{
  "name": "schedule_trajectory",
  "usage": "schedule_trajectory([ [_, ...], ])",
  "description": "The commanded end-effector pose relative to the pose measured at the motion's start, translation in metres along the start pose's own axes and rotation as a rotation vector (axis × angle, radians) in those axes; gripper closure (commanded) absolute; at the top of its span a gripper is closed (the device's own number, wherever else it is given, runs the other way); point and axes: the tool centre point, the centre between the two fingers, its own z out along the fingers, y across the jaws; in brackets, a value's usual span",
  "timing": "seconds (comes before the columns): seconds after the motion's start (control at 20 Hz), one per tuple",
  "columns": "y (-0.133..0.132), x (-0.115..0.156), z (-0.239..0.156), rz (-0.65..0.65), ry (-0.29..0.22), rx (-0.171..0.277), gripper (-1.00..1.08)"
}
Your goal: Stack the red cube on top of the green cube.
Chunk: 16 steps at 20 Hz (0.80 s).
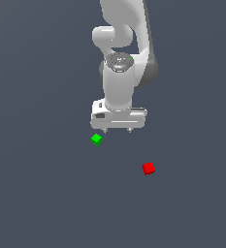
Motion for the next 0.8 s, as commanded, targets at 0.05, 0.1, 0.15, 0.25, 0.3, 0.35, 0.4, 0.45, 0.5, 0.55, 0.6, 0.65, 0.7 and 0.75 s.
schedule_trajectory([
  [0.05,0.000,0.000,0.000,0.000,0.000,0.000,-0.92],
  [0.1,-0.001,0.001,0.001,-0.001,0.000,0.000,-0.92],
  [0.15,-0.002,0.001,0.001,-0.003,0.000,0.000,-0.92],
  [0.25,-0.005,0.004,0.004,-0.007,0.000,0.000,-0.92],
  [0.3,-0.007,0.006,0.006,-0.010,0.000,0.000,-0.92],
  [0.35,-0.009,0.008,0.008,-0.013,-0.001,0.000,-0.92],
  [0.4,-0.012,0.010,0.010,-0.018,-0.001,0.000,-0.92],
  [0.45,-0.015,0.012,0.013,-0.022,-0.001,-0.001,-0.92],
  [0.5,-0.019,0.015,0.016,-0.027,-0.001,-0.001,-0.92],
  [0.55,-0.022,0.018,0.019,-0.033,-0.002,-0.001,-0.92],
  [0.6,-0.027,0.022,0.022,-0.039,-0.002,-0.001,-0.92],
  [0.65,-0.031,0.025,0.026,-0.046,-0.002,-0.001,-0.92],
  [0.7,-0.036,0.029,0.030,-0.052,-0.003,-0.002,-0.92],
  [0.75,-0.041,0.033,0.034,-0.060,-0.003,-0.002,-0.92],
])
